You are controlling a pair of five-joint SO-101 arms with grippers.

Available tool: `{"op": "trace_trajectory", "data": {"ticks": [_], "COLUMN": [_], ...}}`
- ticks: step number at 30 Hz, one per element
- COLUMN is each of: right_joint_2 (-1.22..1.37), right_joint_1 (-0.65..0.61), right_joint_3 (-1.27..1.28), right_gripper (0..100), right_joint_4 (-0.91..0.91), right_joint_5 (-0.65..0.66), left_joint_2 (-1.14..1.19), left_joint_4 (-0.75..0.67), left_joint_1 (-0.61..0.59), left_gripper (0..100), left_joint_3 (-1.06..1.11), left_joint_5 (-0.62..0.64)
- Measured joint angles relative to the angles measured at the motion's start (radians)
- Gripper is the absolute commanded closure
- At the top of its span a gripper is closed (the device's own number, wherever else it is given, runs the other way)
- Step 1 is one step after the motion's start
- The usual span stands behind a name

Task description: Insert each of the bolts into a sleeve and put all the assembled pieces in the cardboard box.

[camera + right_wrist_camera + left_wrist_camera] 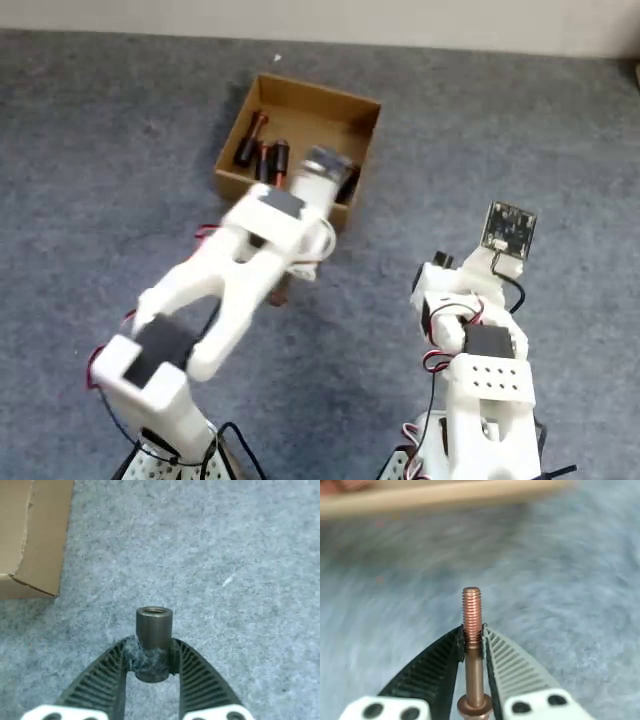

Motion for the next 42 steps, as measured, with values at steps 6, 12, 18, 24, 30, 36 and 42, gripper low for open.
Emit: {"op": "trace_trajectory", "data": {"ticks": [6, 12, 18, 24, 30, 36, 42], "right_joint_2": [0.0, 0.0, 0.0, 0.0, 0.0, 0.0, 0.0], "right_joint_1": [0.0, 0.0, 0.0, 0.0, 0.0, 0.0, 0.0], "right_joint_3": [0.0, 0.0, 0.0, 0.0, 0.0, 0.0, 0.0], "right_gripper": [99.5, 99.5, 99.5, 99.5, 99.5, 99.5, 99.5], "right_joint_4": [0.0, 0.0, 0.0, 0.0, 0.0, 0.0, 0.0], "right_joint_5": [0.0, 0.0, 0.0, 0.0, 0.0, 0.0, 0.0], "left_joint_2": [-0.152, -0.253, -0.276, -0.279, -0.293, -0.325, -0.423], "left_joint_4": [0.077, 0.147, 0.155, 0.163, 0.19, 0.334, 0.446], "left_joint_1": [-0.133, -0.279, -0.293, -0.298, -0.295, -0.295, -0.295], "left_gripper": [99, 99, 96, 69, 66, 66, 70], "left_joint_3": [0.002, 0.029, 0.114, 0.192, 0.222, 0.172, 0.13], "left_joint_5": [0.222, 0.654, 0.85, 0.864, 0.864, 0.81, 0.5]}}
